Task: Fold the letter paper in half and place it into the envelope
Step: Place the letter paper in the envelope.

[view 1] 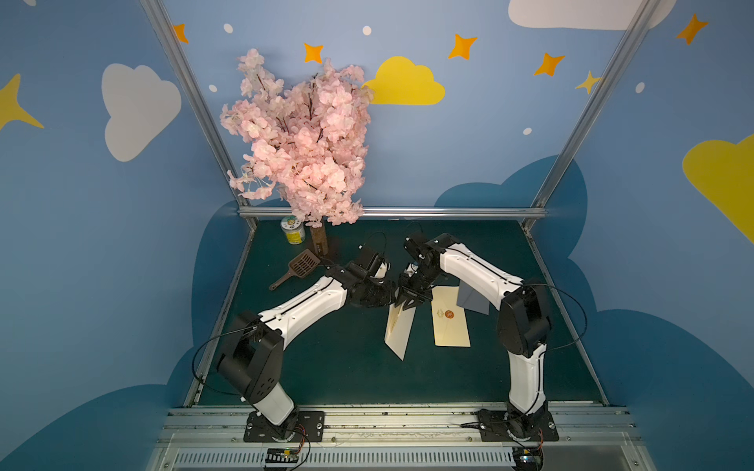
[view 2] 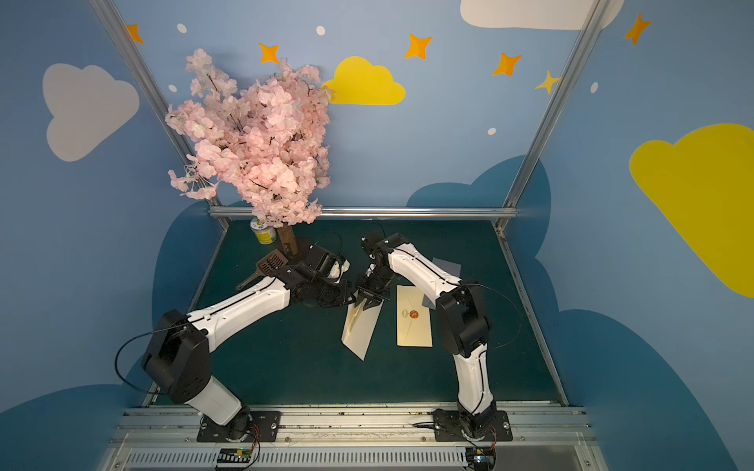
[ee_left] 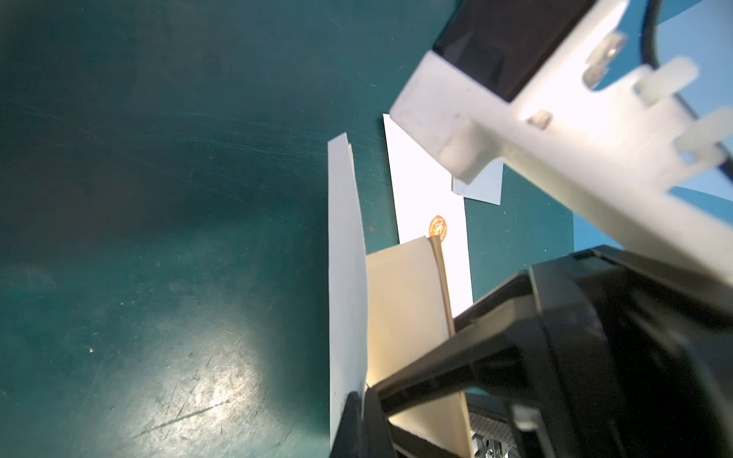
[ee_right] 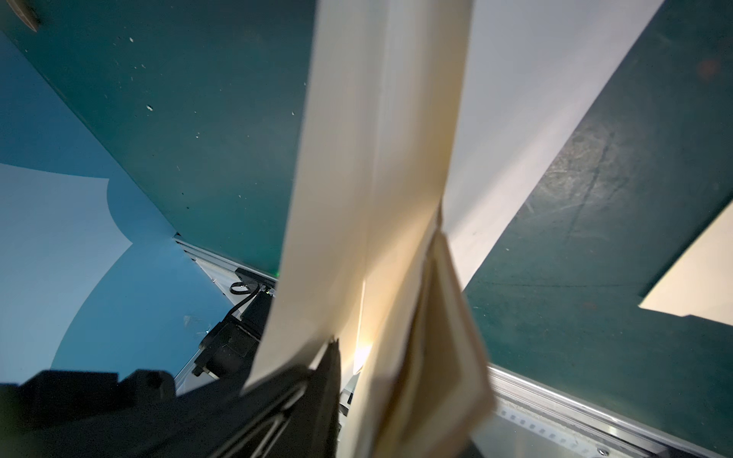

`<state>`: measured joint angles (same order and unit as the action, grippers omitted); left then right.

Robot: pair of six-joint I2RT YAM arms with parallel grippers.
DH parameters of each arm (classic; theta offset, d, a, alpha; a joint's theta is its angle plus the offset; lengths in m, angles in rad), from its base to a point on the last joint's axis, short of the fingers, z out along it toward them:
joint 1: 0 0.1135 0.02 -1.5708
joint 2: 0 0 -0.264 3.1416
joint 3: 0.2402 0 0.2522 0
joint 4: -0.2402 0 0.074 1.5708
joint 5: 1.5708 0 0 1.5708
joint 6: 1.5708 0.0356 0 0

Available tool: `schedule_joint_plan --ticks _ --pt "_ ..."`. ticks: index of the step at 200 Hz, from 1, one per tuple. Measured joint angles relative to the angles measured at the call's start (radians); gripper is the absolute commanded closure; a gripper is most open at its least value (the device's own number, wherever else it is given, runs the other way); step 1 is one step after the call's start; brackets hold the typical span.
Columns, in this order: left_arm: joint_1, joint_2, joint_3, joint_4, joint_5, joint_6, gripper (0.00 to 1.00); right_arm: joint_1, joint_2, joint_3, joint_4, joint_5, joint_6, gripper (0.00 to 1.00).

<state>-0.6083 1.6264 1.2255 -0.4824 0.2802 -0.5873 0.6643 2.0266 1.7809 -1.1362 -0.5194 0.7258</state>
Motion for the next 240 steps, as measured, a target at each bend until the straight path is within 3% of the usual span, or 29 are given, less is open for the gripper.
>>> schedule_joint_plan --ticks 38,84,119,240 --pt "0.000 0.000 0.000 -0.002 0.004 0.001 0.97 0.000 -0.012 0.000 -0.012 0.004 -0.001 0.68" --pt "0.001 0.008 0.000 0.002 0.008 0.004 0.97 0.006 -0.049 0.000 -0.021 -0.037 -0.001 0.71" --pt "-0.003 0.014 0.000 0.005 0.020 0.005 0.97 0.007 -0.051 0.000 -0.011 -0.053 0.000 1.00" --pt "-0.003 0.014 0.001 0.011 0.026 0.006 0.97 0.006 0.019 -0.039 0.039 -0.044 0.003 1.00"
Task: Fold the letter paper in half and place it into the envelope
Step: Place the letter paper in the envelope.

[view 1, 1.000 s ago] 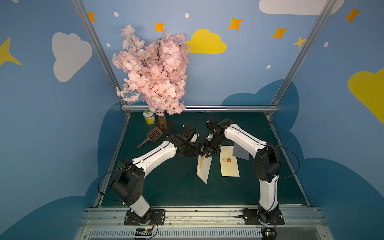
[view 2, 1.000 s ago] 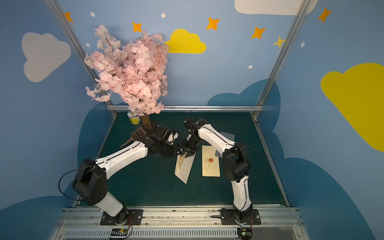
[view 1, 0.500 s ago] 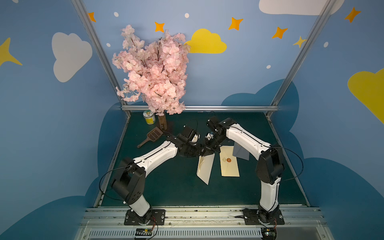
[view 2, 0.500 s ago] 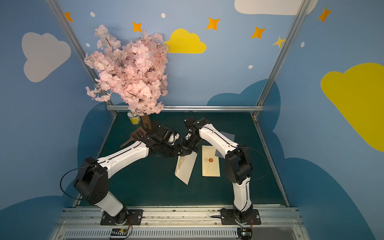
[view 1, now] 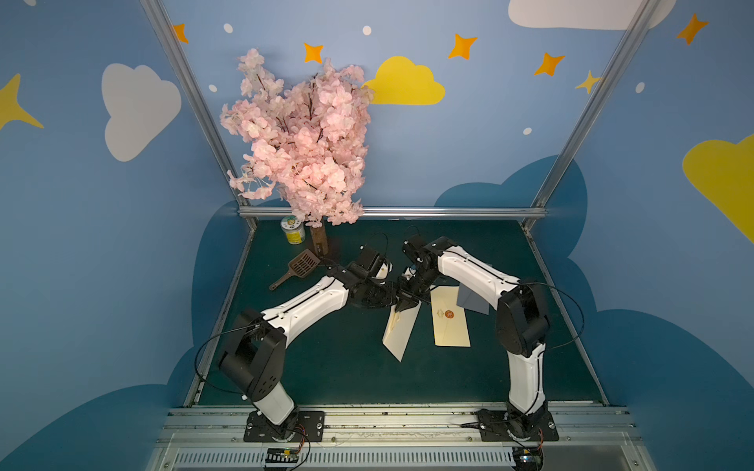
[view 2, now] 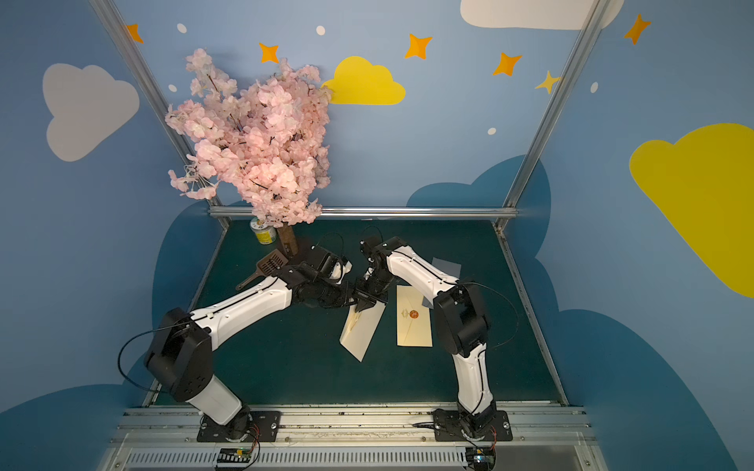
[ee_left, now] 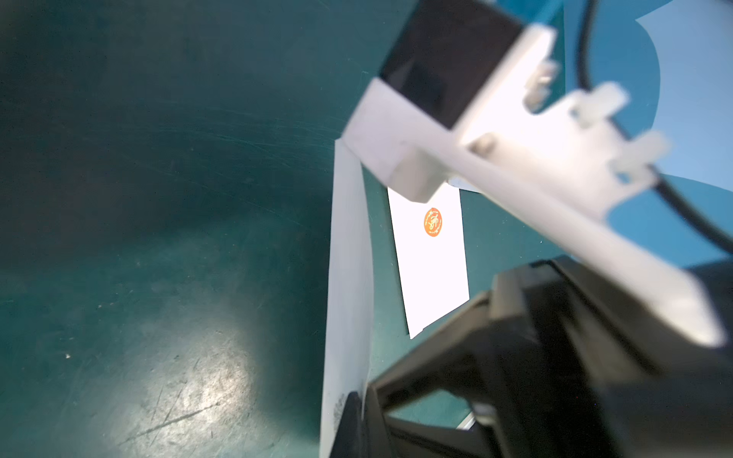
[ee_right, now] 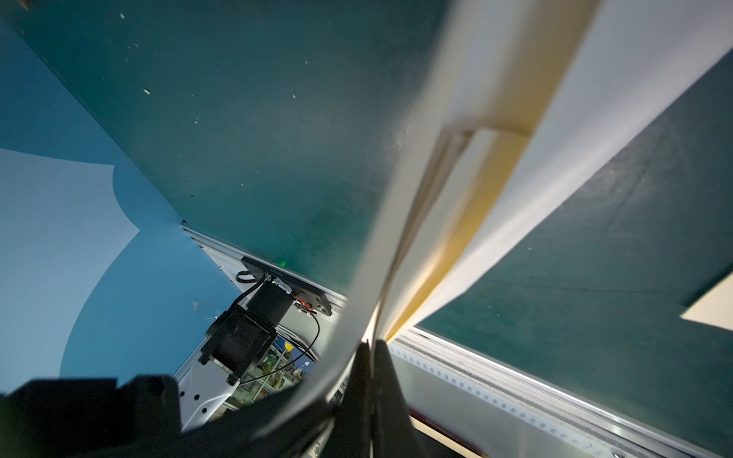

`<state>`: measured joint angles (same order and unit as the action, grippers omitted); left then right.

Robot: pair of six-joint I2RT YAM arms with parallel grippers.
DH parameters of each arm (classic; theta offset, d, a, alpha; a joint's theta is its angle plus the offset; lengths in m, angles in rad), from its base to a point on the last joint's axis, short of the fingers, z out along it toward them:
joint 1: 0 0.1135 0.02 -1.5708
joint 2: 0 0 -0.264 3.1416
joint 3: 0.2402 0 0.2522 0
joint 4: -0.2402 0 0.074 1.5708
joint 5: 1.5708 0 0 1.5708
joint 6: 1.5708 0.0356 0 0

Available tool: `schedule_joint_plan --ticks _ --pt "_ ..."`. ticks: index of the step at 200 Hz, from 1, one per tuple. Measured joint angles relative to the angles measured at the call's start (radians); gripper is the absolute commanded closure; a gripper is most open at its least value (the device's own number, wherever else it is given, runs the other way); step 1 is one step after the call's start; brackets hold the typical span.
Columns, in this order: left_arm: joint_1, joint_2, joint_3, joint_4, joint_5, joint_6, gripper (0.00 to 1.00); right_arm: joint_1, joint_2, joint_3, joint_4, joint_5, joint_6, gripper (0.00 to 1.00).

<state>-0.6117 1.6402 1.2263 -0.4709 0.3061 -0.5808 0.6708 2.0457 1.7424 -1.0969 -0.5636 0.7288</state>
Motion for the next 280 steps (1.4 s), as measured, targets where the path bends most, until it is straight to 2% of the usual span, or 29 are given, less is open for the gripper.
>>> schedule_joint_plan --ticks 34,43,53,58,121,143,168,280 --pt "0.000 0.000 0.000 0.002 0.001 -0.003 0.97 -0.003 0.019 0.000 0.018 0.007 -0.002 1.00" --pt "0.000 0.000 0.000 0.002 0.001 -0.004 0.97 -0.004 0.019 0.000 0.022 0.007 -0.004 0.91" --pt "0.000 0.000 0.000 0.005 0.000 -0.004 0.97 -0.005 0.019 0.001 0.023 0.008 -0.006 0.73" --pt "0.000 0.000 0.000 0.006 -0.002 -0.004 0.97 -0.006 0.019 0.001 0.022 0.012 -0.008 0.67" --pt "0.013 -0.006 -0.020 0.025 -0.002 -0.012 0.97 -0.028 -0.028 -0.034 -0.023 0.092 -0.040 0.23" --pt "0.018 -0.006 -0.037 0.037 0.007 -0.019 0.97 -0.030 -0.057 -0.058 -0.029 0.100 -0.049 0.17" --pt "0.026 -0.006 -0.064 0.065 0.016 -0.032 0.97 -0.026 -0.058 -0.060 -0.027 0.095 -0.053 0.15" --pt "0.076 -0.047 -0.175 0.234 0.096 -0.195 0.97 -0.011 0.034 -0.060 0.016 0.097 -0.054 0.15"
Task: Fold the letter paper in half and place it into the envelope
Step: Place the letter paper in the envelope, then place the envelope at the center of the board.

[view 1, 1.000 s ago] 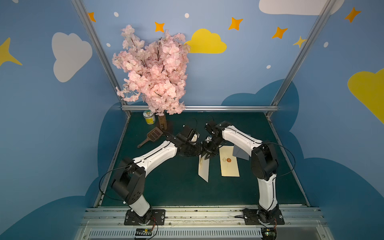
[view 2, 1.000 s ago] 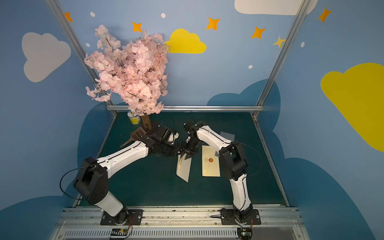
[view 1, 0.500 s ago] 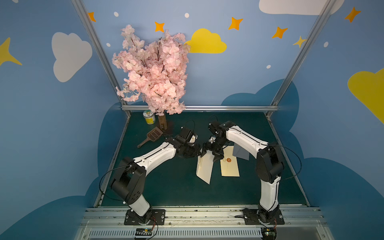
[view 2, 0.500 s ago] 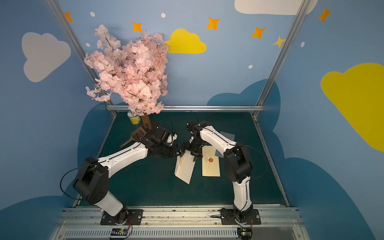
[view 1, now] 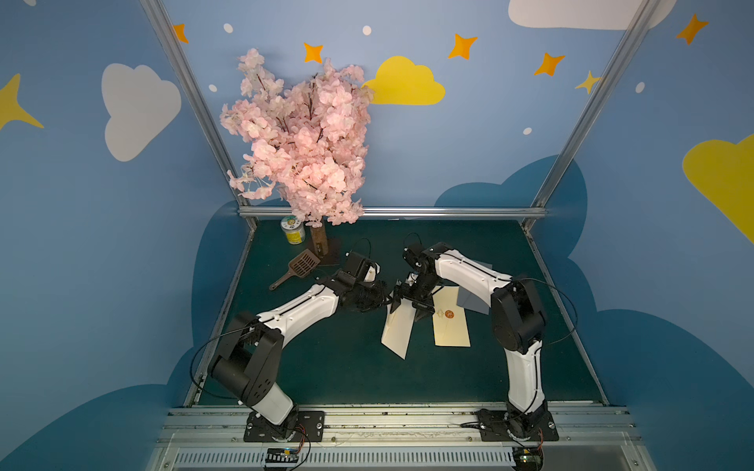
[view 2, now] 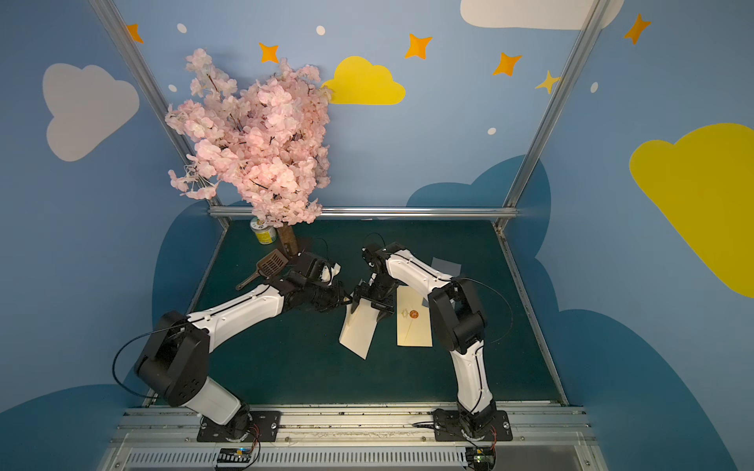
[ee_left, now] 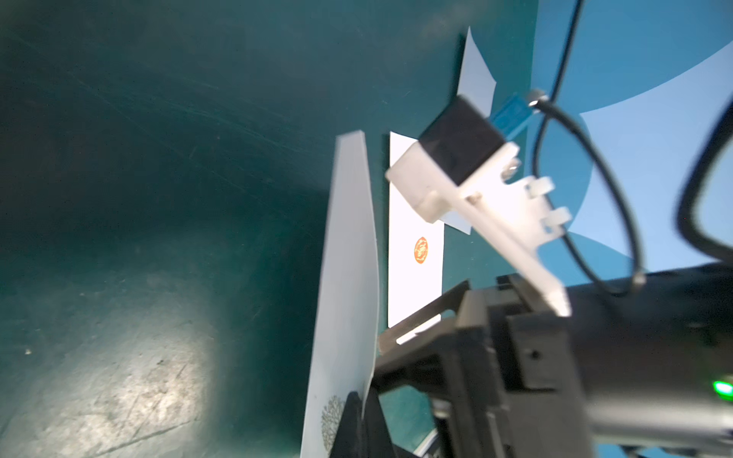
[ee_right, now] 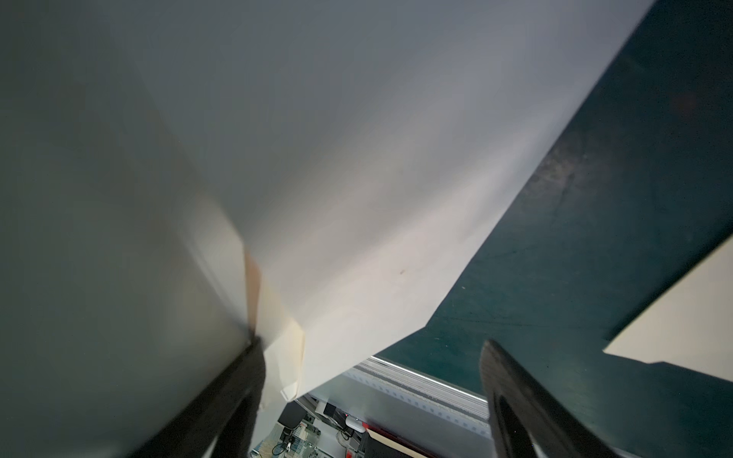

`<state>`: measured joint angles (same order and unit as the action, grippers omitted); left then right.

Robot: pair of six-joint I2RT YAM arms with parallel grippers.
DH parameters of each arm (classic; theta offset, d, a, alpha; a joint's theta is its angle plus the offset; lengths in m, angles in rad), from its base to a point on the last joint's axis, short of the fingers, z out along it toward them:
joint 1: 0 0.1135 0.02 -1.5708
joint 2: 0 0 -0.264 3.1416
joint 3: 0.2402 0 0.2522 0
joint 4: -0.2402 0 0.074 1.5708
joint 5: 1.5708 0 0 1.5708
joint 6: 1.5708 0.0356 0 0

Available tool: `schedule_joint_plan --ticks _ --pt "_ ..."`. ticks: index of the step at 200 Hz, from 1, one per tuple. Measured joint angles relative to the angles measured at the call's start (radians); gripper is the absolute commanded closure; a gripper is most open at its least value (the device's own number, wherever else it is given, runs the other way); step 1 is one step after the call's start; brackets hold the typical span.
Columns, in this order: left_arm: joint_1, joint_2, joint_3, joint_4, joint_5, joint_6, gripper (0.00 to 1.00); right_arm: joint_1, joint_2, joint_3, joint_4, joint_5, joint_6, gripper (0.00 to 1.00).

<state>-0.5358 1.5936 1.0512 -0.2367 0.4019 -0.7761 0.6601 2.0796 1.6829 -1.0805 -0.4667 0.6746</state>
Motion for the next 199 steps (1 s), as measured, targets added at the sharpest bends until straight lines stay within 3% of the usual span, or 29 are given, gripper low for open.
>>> schedule_joint_plan --ticks 75,124,199 --pt "0.017 -0.002 -0.014 0.039 0.029 -0.045 0.97 0.001 0.006 0.000 0.002 0.022 -0.010 0.15" --pt "0.043 -0.018 -0.077 0.118 0.059 -0.098 0.97 -0.014 -0.069 -0.090 0.105 -0.013 0.026 0.15" --pt "0.074 -0.025 -0.145 0.216 0.082 -0.213 0.97 -0.021 -0.051 -0.105 0.182 -0.052 0.055 0.15"
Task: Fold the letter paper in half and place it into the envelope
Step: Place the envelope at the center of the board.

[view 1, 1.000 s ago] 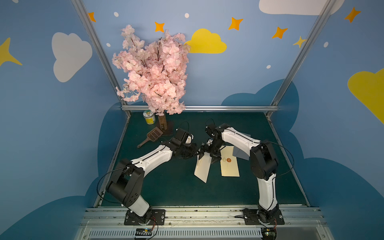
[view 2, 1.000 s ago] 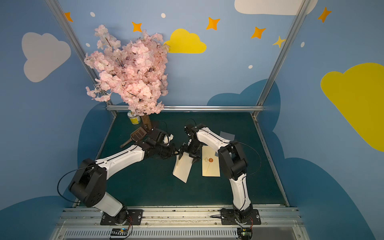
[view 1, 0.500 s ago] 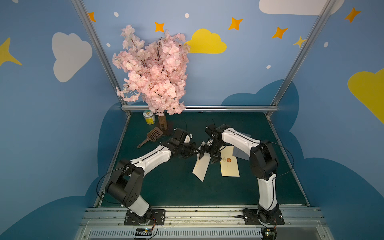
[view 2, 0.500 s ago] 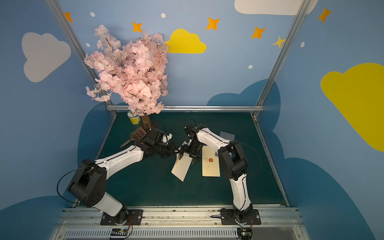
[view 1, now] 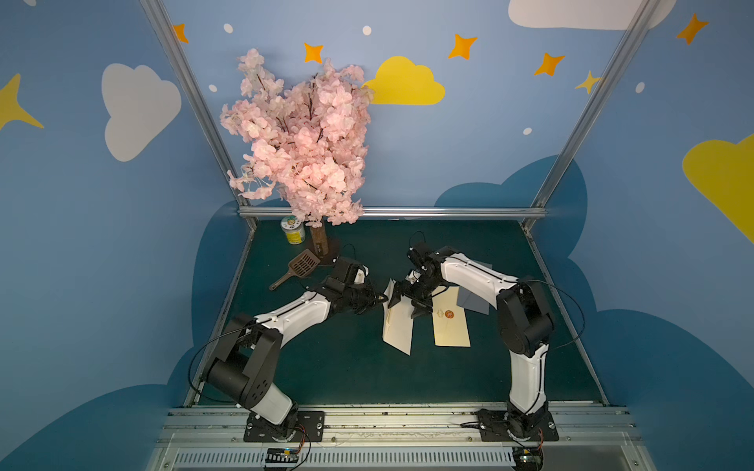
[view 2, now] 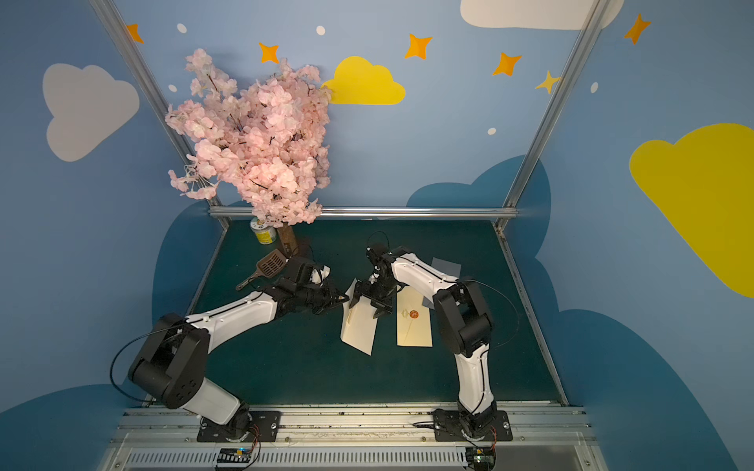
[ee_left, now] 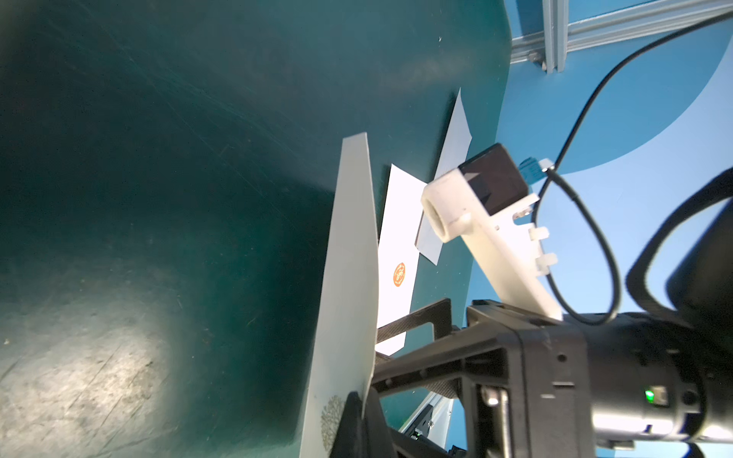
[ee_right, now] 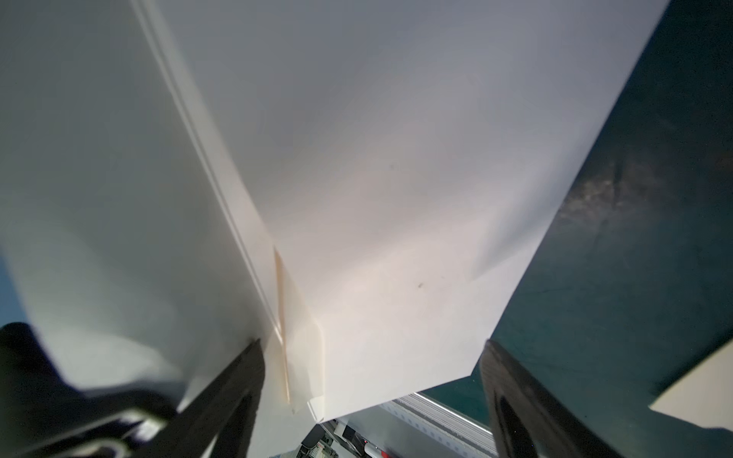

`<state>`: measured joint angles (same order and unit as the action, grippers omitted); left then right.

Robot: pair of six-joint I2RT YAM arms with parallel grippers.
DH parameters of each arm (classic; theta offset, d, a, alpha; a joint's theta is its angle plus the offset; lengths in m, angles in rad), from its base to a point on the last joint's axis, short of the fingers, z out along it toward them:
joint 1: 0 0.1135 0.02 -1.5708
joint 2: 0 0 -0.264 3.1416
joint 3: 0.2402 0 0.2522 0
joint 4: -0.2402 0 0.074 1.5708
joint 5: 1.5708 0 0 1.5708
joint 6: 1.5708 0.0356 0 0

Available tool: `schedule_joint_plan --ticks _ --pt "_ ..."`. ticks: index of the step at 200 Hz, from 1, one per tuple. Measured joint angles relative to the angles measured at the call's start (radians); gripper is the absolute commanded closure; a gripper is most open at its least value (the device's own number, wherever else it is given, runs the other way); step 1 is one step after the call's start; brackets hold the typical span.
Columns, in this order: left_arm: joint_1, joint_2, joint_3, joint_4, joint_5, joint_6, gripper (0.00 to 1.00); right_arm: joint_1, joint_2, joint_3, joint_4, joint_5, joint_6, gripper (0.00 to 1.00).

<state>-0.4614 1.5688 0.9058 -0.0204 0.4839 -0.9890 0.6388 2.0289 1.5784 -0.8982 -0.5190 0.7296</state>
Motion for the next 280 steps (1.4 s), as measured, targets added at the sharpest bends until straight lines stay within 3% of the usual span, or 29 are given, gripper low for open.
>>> schedule_joint_plan --ticks 110,197,225,246,280 --pt "0.010 0.000 -0.018 0.031 0.006 -0.055 0.97 0.018 0.082 0.092 -0.096 0.045 -0.055 0.14" --pt "0.029 -0.069 -0.051 -0.055 -0.076 0.120 0.96 0.004 -0.066 0.082 -0.109 0.074 -0.106 0.17" --pt "0.029 -0.066 -0.080 -0.085 -0.105 0.170 0.87 -0.002 -0.066 0.068 -0.113 0.083 -0.114 0.19" --pt "0.030 -0.061 -0.092 -0.107 -0.122 0.201 0.72 -0.006 -0.066 0.060 -0.116 0.092 -0.124 0.23" --pt "0.029 -0.061 -0.080 -0.167 -0.149 0.254 0.39 -0.008 -0.066 0.058 -0.118 0.105 -0.141 0.56"
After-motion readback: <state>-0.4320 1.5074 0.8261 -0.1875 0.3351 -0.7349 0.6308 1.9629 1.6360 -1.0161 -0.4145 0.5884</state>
